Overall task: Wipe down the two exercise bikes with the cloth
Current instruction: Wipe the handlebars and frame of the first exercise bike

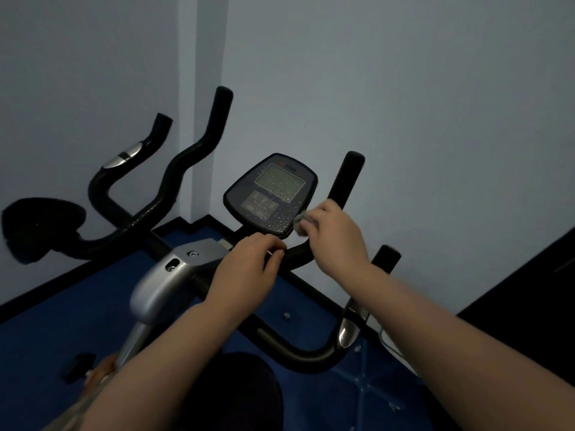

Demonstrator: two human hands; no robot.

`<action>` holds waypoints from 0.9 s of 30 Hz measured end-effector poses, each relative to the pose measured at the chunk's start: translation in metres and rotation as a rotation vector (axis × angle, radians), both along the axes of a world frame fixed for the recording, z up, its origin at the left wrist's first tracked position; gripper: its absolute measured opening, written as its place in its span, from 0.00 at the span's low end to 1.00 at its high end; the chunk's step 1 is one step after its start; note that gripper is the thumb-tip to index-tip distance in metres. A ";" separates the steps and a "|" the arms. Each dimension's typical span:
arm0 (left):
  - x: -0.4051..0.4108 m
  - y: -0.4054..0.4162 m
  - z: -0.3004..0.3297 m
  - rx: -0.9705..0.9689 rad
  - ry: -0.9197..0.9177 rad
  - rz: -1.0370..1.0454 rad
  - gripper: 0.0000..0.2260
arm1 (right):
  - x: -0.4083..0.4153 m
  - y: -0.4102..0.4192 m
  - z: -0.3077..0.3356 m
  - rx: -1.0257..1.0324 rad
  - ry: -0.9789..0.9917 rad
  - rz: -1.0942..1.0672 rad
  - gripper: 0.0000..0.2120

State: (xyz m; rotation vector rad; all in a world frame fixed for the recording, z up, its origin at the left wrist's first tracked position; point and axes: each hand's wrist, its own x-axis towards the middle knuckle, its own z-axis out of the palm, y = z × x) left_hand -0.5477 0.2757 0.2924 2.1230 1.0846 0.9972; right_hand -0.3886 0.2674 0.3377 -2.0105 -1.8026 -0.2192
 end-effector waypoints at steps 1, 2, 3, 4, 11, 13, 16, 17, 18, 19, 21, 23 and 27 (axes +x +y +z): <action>-0.004 -0.003 0.000 -0.018 -0.006 0.009 0.07 | 0.002 -0.002 0.005 -0.022 0.084 0.021 0.11; -0.009 -0.007 0.000 -0.039 -0.014 0.019 0.09 | 0.007 -0.006 0.009 -0.011 0.123 0.031 0.10; -0.014 -0.012 0.000 -0.061 -0.021 0.032 0.10 | 0.011 -0.010 0.012 0.041 0.140 0.028 0.10; -0.020 -0.018 -0.001 -0.082 -0.028 0.050 0.11 | 0.012 -0.016 0.010 0.127 0.177 0.015 0.10; -0.055 -0.075 -0.019 -0.126 -0.063 0.205 0.12 | -0.055 -0.047 -0.033 0.167 0.358 0.163 0.09; -0.058 -0.081 -0.025 -0.128 -0.052 0.260 0.12 | -0.032 -0.040 -0.015 0.159 0.309 0.143 0.08; -0.058 -0.085 -0.033 -0.200 -0.159 0.389 0.11 | -0.017 -0.042 -0.013 0.314 0.373 0.001 0.09; -0.058 -0.086 -0.035 -0.216 -0.189 0.423 0.11 | -0.029 -0.048 -0.025 0.319 0.417 -0.006 0.10; -0.057 -0.087 -0.037 -0.226 -0.227 0.458 0.11 | -0.047 -0.056 -0.038 0.295 0.455 0.027 0.11; -0.057 -0.087 -0.039 -0.233 -0.273 0.493 0.11 | -0.066 -0.061 -0.050 0.243 0.471 0.110 0.11; -0.058 -0.091 -0.041 -0.249 -0.357 0.541 0.11 | -0.092 -0.066 -0.056 0.058 0.438 0.382 0.10; -0.058 -0.096 -0.044 -0.282 -0.422 0.585 0.10 | -0.085 -0.056 -0.042 -0.052 0.372 0.542 0.09; -0.054 -0.101 -0.047 -0.336 -0.562 0.645 0.11 | -0.051 -0.037 -0.021 0.224 0.397 0.255 0.08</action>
